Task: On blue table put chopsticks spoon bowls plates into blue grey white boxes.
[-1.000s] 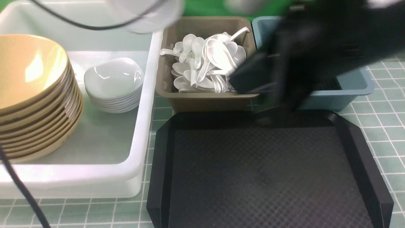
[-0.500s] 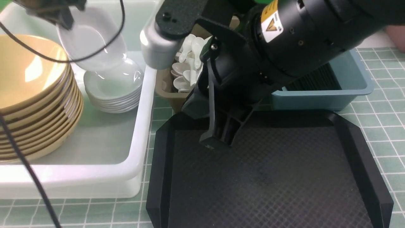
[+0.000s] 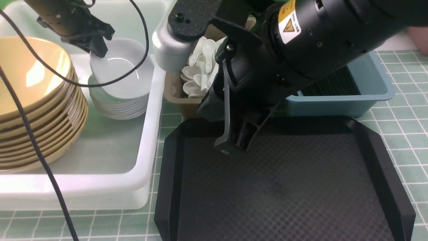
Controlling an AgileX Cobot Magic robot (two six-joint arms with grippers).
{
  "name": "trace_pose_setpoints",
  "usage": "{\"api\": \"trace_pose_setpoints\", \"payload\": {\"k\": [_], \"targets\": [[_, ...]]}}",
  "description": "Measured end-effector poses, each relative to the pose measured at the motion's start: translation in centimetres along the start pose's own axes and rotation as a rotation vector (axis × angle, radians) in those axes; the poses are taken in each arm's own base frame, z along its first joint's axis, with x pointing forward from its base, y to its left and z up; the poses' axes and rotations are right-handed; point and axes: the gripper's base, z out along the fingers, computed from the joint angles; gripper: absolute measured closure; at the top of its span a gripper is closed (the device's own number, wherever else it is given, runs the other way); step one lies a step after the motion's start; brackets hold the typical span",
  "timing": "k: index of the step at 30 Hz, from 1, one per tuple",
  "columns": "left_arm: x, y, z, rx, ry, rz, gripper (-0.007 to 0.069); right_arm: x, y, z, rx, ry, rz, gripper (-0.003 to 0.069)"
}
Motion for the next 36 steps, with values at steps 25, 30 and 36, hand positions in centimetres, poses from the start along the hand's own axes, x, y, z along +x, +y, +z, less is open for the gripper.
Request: {"api": "trace_pose_setpoints", "payload": {"k": [25, 30, 36], "targets": [[8.1, -10.5, -26.6, -0.173, -0.426, -0.023, 0.0584, 3.2, 0.5, -3.6, 0.069, 0.104, 0.079, 0.0568], [17.3, -12.1, -24.9, -0.181, -0.313, -0.036, 0.0622, 5.9, 1.6, -4.2, 0.074, 0.093, 0.096, 0.0563], [27.1, -13.5, -22.4, -0.244, -0.448, -0.078, 0.0622, 8.4, 2.7, -6.5, 0.115, -0.048, 0.106, 0.056]]}}
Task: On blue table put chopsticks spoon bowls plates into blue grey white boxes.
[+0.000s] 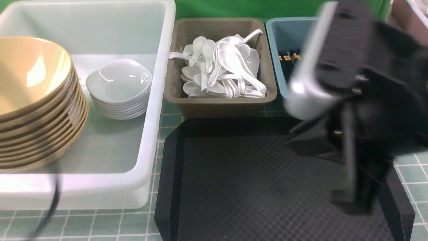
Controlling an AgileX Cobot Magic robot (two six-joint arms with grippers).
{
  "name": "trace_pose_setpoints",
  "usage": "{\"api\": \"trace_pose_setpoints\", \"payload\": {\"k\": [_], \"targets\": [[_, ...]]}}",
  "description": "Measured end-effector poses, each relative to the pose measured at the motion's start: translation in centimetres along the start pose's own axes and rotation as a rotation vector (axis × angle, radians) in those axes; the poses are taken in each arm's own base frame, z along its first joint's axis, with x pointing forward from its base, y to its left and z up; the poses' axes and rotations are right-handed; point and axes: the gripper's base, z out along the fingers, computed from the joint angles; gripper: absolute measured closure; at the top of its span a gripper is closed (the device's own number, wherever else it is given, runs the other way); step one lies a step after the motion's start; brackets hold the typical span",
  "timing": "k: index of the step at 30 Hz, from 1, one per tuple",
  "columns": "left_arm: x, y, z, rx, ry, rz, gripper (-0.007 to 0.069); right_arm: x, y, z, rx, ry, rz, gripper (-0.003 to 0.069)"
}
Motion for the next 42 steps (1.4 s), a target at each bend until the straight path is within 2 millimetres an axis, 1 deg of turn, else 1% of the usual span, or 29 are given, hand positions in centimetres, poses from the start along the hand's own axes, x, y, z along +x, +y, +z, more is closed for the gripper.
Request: {"api": "trace_pose_setpoints", "payload": {"k": [1, 3, 6, 7, 8, 11, 14, 15, 16, 19, 27, 39, 41, 42], "targets": [[1.6, -0.1, -0.6, -0.018, -0.053, -0.026, 0.0622, 0.4, 0.1, -0.5, 0.008, -0.035, 0.001, 0.0559], [4.1, -0.3, -0.6, -0.03, -0.088, -0.061, 0.0622, 1.1, 0.3, -1.4, 0.016, -0.104, 0.007, 0.0559], [6.9, -0.7, -0.8, -0.032, -0.143, -0.098, 0.0622, 2.5, 0.9, -3.2, 0.024, -0.243, 0.021, 0.0559], [7.0, -0.7, -0.9, -0.032, -0.15, -0.099, 0.0622, 2.6, 0.9, -3.2, 0.024, -0.252, 0.023, 0.0559], [7.9, -0.8, -0.8, -0.034, -0.165, -0.1, 0.0622, 3.1, 1.1, -3.5, 0.024, -0.29, 0.031, 0.0559], [8.9, -0.9, -0.8, -0.038, -0.201, -0.094, 0.0622, 4.2, 1.4, -4.5, 0.04, -0.393, 0.042, 0.0559], [9.2, -0.9, -1.0, -0.038, -0.219, -0.094, 0.0622, 5.6, 1.8, -5.2, 0.058, -0.485, 0.049, 0.0559], [9.2, -0.9, -1.0, -0.038, -0.219, -0.094, 0.0622, 5.7, 1.8, -5.3, 0.06, -0.49, 0.05, 0.0559], [9.2, -0.9, -1.1, -0.039, -0.22, -0.095, 0.0622, 6.5, 2.0, -5.6, 0.07, -0.538, 0.053, 0.0559], [9.3, -0.9, -1.1, -0.039, -0.215, -0.095, 0.0622, 7.4, 2.2, -6.0, 0.075, -0.563, 0.057, 0.0557], [9.3, -0.9, -1.1, -0.039, -0.214, -0.095, 0.0622, 8.0, 2.4, -5.7, 0.057, -0.504, 0.056, 0.0552], [9.3, -0.9, -1.1, -0.039, -0.214, -0.095, 0.0622, 8.2, 2.4, -5.6, 0.057, -0.497, 0.055, 0.0543], [9.3, -0.9, -1.1, -0.039, -0.214, -0.095, 0.0622, 8.5, 2.4, -5.4, 0.072, -0.507, 0.048, 0.056], [9.3, -0.9, -1.1, -0.039, -0.214, -0.095, 0.0622, 9.0, 2.3, -5.2, 0.098, -0.531, 0.051, 0.0593]]}}
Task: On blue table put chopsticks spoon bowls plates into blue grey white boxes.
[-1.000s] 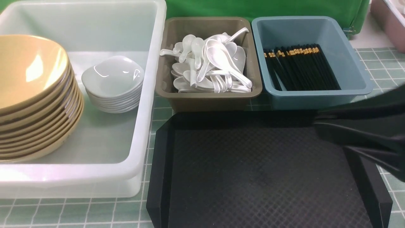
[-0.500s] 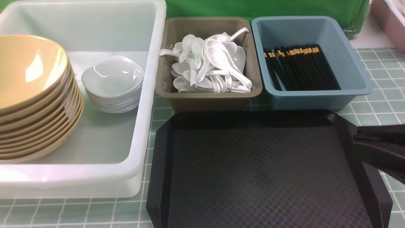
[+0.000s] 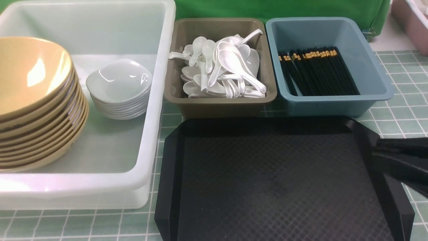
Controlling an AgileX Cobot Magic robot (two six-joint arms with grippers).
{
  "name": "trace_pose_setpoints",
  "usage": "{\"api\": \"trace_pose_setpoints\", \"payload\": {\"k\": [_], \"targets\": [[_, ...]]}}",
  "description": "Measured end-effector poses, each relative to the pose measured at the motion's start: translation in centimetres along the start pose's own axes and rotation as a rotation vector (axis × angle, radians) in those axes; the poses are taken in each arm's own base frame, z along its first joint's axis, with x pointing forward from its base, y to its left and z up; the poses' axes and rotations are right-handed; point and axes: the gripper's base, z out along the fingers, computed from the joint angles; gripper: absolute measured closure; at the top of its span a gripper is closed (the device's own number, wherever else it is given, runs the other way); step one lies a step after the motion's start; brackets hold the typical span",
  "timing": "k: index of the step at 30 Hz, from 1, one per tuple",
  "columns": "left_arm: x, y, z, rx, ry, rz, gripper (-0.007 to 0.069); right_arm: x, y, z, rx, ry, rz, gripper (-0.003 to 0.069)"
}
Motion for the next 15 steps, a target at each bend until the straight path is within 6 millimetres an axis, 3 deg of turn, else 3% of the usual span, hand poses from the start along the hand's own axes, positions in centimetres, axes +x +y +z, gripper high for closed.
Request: {"api": "trace_pose_setpoints", "payload": {"k": [2, 6, 9, 11, 15], "targets": [[0.0, 0.0, 0.0, 0.0, 0.0, 0.0, 0.0622, 0.7, -0.2, -0.2, 0.041, -0.043, 0.009, 0.0616], [0.0, 0.0, 0.0, 0.005, 0.0, -0.004, 0.0622, 4.2, -1.2, -1.2, 0.232, -0.198, 0.117, 0.0622], [0.0, 0.0, 0.0, 0.005, 0.0, -0.004, 0.0622, 7.6, -1.7, -1.8, 0.395, -0.224, 0.187, 0.0622], [0.0, 0.0, 0.0, 0.005, 0.0, -0.002, 0.0622, 11.5, -1.9, -2.5, 0.56, -0.197, 0.295, 0.0622], [0.0, 0.0, 0.0, 0.005, 0.0, -0.001, 0.0622, 15.4, -1.6, -3.4, 0.755, -0.158, 0.406, 0.0622]]}}
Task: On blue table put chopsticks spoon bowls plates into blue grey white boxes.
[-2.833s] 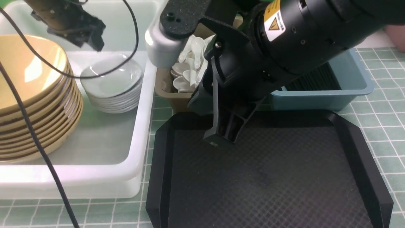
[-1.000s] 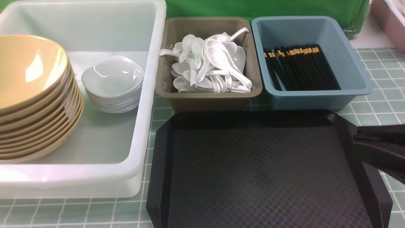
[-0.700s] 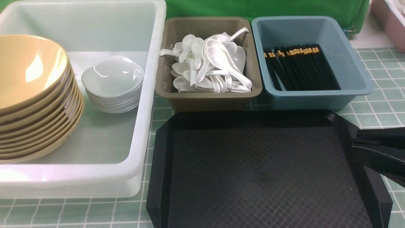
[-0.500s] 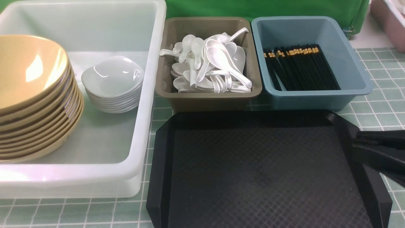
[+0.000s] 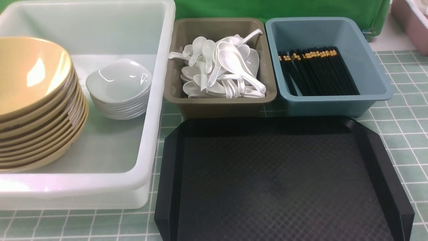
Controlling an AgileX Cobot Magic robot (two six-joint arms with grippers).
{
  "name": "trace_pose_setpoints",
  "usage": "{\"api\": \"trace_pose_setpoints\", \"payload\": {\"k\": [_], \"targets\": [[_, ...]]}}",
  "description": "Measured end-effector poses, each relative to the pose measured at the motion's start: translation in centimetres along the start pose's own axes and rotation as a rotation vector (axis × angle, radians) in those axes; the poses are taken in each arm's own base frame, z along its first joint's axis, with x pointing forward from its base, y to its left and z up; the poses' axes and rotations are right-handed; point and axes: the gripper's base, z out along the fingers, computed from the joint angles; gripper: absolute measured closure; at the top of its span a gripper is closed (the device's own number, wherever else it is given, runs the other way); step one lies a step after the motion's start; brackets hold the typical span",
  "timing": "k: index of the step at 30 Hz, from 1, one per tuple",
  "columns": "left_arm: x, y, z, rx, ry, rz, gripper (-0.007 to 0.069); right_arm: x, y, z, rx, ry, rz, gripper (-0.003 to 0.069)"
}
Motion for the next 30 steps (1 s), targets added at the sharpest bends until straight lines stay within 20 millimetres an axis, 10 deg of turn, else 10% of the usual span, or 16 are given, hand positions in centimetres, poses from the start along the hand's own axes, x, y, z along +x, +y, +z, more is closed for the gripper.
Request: {"api": "trace_pose_setpoints", "payload": {"k": [8, 30], "targets": [[0.0, 0.0, 0.0, 0.0, 0.0, 0.0, 0.0622, 4.8, -1.6, -0.8, 0.185, 0.107, -0.028, 0.0622], [0.0, 0.0, 0.0, 0.0, 0.001, 0.0, 0.0622, 5.5, -1.8, -1.0, 0.202, 0.169, -0.091, 0.0622]]}}
